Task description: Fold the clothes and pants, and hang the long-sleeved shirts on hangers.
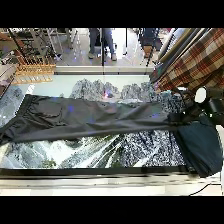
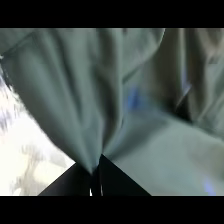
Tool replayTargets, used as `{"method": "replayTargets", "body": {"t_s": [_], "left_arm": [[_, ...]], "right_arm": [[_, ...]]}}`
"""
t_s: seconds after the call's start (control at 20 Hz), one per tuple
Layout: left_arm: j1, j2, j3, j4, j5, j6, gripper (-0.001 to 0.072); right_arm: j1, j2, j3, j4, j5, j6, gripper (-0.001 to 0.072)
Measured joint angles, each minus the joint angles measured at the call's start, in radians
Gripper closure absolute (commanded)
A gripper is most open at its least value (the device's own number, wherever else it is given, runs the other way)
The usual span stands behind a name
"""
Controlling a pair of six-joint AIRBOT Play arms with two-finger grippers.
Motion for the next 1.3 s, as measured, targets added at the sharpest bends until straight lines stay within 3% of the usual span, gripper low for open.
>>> {"method": "replayTargets", "body": {"t_s": [0.15,0.2,0.25,0.3,0.55,0.95,1.3], "left_arm": [[-0.058,0.006,-0.087,0.109,-0.064,0.000,0.0676],[-0.073,0.008,-0.118,0.133,-0.083,0.001,0.0525],[-0.086,0.011,-0.148,0.153,-0.102,0.001,0.0257],[-0.095,0.013,-0.170,0.166,-0.117,-0.002,0.0081],[-0.072,0.085,-0.206,0.143,-0.118,-0.036,0.0081],[0.172,0.288,-0.256,0.032,0.135,-0.064,0.0080],[0.210,0.259,-0.388,-0.116,0.364,-0.021,0.0082]], "right_arm": [[-0.034,0.011,-0.123,-0.010,0.027,-0.067,0.0687],[-0.040,0.015,-0.174,-0.014,0.022,-0.079,0.0625],[-0.044,0.021,-0.231,-0.020,0.005,-0.084,0.0400],[-0.047,0.024,-0.283,-0.029,-0.017,-0.089,0.0199],[-0.157,0.042,-0.488,0.011,-0.150,-0.070,0.0184],[-0.708,0.180,-0.745,0.460,-0.208,-0.222,0.0197],[-0.853,0.204,-0.849,0.687,-0.275,-0.273,0.0209]]}}
